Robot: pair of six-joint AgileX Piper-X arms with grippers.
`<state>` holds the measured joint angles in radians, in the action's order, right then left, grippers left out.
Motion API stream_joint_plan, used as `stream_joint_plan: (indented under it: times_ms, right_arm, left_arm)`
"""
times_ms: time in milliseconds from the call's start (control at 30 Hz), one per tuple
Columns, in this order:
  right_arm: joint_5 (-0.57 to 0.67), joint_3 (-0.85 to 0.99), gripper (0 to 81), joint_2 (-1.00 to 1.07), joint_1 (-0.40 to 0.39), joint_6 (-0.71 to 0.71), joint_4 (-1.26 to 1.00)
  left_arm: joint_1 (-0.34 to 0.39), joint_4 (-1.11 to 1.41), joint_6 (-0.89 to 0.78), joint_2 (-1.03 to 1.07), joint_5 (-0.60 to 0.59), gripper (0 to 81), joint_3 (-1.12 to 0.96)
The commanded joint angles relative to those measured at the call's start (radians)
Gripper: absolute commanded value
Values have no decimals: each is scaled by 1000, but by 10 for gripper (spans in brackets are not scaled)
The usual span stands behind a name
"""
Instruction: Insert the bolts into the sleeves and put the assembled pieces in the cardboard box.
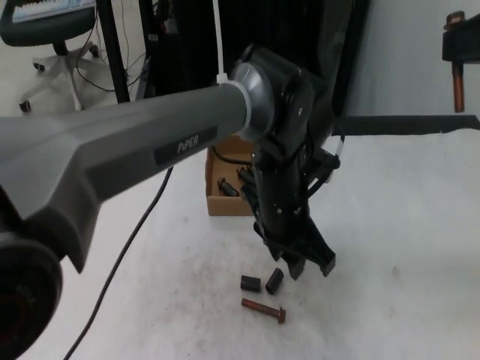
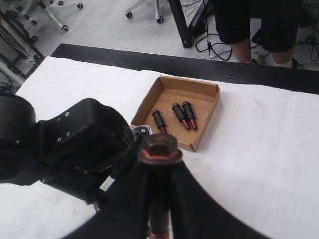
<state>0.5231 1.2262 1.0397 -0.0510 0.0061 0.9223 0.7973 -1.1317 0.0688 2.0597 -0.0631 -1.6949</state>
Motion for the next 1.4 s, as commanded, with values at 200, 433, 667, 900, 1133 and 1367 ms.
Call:
stream_joint_plan:
  times_ms: [200, 433, 667, 900, 1133, 1367]
  right_arm:
    - [7, 6, 8, -6, 4, 1, 20]
    - [7, 6, 8, -6, 4, 1, 20]
    - [7, 6, 8, -6, 4, 1, 20]
    - [7, 6, 8, -6, 4, 1, 20]
    - [7, 6, 8, -6, 4, 1, 20]
    - [11, 6, 8, -6, 4, 1, 19]
  left_arm:
    - [2, -4, -52, 27, 32, 404, -9]
    - [2, 24, -55, 40, 32, 404, -9]
    - [2, 50, -77, 71, 32, 404, -9]
    - [2, 75, -77, 82, 32, 404, -12]
    - [0, 54, -77, 82, 32, 404, -12]
    - [0, 44, -77, 82, 32, 404, -12]
